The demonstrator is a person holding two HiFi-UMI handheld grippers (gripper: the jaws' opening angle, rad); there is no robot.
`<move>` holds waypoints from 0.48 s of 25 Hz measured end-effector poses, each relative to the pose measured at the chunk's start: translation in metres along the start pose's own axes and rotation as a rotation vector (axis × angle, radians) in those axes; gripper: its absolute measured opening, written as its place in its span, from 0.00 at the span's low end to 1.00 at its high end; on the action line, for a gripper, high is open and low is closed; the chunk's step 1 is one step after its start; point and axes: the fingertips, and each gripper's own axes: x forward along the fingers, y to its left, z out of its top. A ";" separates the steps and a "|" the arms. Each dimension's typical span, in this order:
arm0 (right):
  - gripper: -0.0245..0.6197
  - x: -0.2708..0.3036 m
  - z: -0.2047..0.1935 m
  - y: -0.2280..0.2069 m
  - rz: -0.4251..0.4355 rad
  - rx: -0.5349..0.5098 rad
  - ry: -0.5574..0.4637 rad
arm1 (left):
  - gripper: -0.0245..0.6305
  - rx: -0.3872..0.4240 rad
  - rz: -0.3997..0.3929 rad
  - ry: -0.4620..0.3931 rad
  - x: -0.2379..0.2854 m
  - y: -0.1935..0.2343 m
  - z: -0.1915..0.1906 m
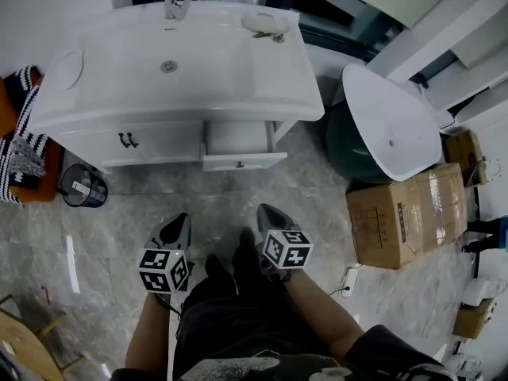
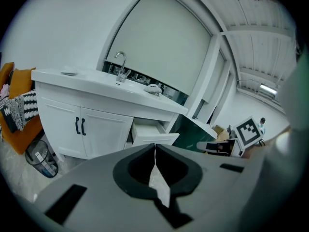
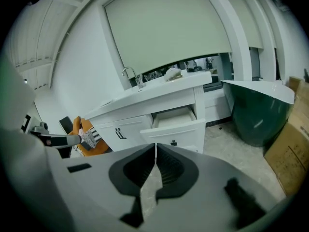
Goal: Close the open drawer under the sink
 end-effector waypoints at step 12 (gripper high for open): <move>0.07 0.084 -0.018 -0.033 -0.038 0.043 0.003 | 0.06 -0.048 0.051 0.029 0.051 0.033 -0.024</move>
